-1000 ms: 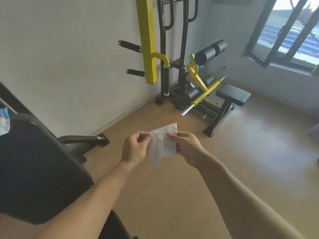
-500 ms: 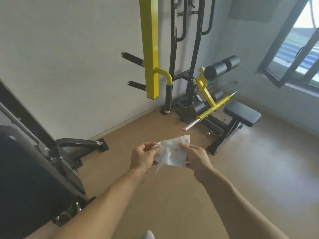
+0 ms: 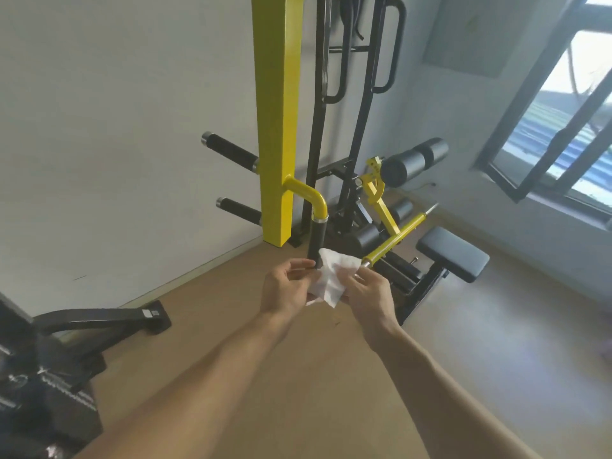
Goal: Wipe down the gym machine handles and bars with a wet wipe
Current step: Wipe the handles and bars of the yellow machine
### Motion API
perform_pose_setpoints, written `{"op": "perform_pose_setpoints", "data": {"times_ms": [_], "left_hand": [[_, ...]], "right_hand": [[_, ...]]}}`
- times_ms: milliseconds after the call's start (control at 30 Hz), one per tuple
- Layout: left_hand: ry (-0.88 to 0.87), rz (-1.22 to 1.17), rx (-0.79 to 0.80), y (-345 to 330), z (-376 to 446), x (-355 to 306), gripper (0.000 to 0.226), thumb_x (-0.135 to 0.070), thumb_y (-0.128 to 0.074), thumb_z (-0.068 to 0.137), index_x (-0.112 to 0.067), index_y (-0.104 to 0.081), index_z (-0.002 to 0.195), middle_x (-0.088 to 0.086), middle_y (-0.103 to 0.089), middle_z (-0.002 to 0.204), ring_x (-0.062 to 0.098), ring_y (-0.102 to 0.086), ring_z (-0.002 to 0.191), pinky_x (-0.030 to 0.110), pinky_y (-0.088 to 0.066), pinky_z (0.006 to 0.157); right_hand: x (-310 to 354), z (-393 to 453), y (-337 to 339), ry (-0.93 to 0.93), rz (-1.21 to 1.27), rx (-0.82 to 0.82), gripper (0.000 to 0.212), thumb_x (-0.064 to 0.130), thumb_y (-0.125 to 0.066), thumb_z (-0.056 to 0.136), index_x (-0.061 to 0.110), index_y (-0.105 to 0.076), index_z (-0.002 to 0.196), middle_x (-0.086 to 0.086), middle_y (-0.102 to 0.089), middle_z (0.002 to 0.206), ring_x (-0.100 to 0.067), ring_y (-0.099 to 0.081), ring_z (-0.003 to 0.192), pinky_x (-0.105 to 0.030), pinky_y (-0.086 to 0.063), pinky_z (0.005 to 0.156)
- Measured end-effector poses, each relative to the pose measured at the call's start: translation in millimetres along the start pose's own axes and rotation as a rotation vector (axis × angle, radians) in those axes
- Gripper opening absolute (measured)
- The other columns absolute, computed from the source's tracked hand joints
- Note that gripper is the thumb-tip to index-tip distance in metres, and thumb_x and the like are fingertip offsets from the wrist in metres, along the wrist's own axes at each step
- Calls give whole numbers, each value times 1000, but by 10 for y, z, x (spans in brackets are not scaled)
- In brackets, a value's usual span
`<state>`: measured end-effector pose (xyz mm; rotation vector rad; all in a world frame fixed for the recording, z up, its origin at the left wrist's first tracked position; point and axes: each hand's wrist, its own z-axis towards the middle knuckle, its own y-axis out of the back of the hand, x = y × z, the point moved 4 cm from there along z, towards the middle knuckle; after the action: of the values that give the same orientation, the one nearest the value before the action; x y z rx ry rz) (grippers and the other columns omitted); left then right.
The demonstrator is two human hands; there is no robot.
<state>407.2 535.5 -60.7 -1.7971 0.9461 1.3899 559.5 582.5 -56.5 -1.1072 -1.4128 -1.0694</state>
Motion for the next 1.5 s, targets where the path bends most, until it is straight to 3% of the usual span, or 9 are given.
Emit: {"op": "perform_pose_setpoints", "data": {"times_ms": [233,433,633,767,967,1133,1233,1367,1500], "left_hand": [[-73,-51,168,-149,163,-80,16,-13,-54,102,-13,-66,113,8,-79,91,25,-77,82,36,-63,69],[-76,48,-202,176,336,-113,8,-18,-65,95,-15,-72,99,9,-77,88,24,-73,75,33,-62,61],[-254,240,-186,36,430,-452,23,-42,-70,84,-32,-72,104,-17,-75,99,2,-68,98,29,-52,89],[-255,180,-198,-60,492,-599,10,-41,-69,87,-34,-71,93,-19,-75,95,2,-68,97,29,-53,87],[-1044,762,-278,-102,342,-922,20,-15,-60,97,-14,-69,115,-3,-68,122,13,-60,117,28,-46,101],[-1090,1159,-54,-205,502,-970,39,-16,-57,99,-9,-57,138,3,-52,149,21,-36,145,43,-29,119],[-1058,1222,-50,-214,553,-1001,40,-21,-61,98,-9,-60,136,3,-56,144,22,-42,142,45,-33,117],[-1020,1203,-41,-248,637,-1199,32,-27,-74,89,-10,-73,116,3,-71,118,22,-61,116,42,-55,94],[-964,1161,-38,-278,710,-1306,28,-30,-78,85,-16,-76,109,-2,-72,107,17,-63,103,40,-58,83]], "right_hand": [[-101,242,-114,-250,430,185,26,21,-62,99,2,-67,116,-18,-76,103,-31,-74,94,-38,-60,76],[-58,700,59,-196,393,-243,16,32,-65,97,25,-70,111,10,-72,95,-16,-65,91,-36,-54,86],[93,800,-279,8,363,48,21,28,-76,89,18,-79,107,7,-78,105,-2,-71,96,-17,-51,82],[-28,748,-326,66,332,111,41,59,-58,91,27,-81,99,12,-75,112,-1,-65,108,-19,-46,86],[137,994,-352,163,232,-6,24,34,-83,78,26,-68,96,9,-76,90,-6,-72,86,-19,-55,72],[-3,1022,-465,262,-46,139,18,35,-69,91,38,-71,109,7,-71,82,-21,-63,72,-38,-58,68],[-103,1054,-463,310,-220,128,17,36,-65,92,34,-67,109,6,-71,89,-23,-65,81,-45,-56,73],[15,1111,-476,449,-354,54,32,47,-61,93,37,-61,123,18,-66,106,0,-58,96,-7,-40,79],[17,1123,-491,513,-316,37,21,42,-62,92,30,-66,108,21,-58,98,-1,-54,92,-8,-37,75]]}}
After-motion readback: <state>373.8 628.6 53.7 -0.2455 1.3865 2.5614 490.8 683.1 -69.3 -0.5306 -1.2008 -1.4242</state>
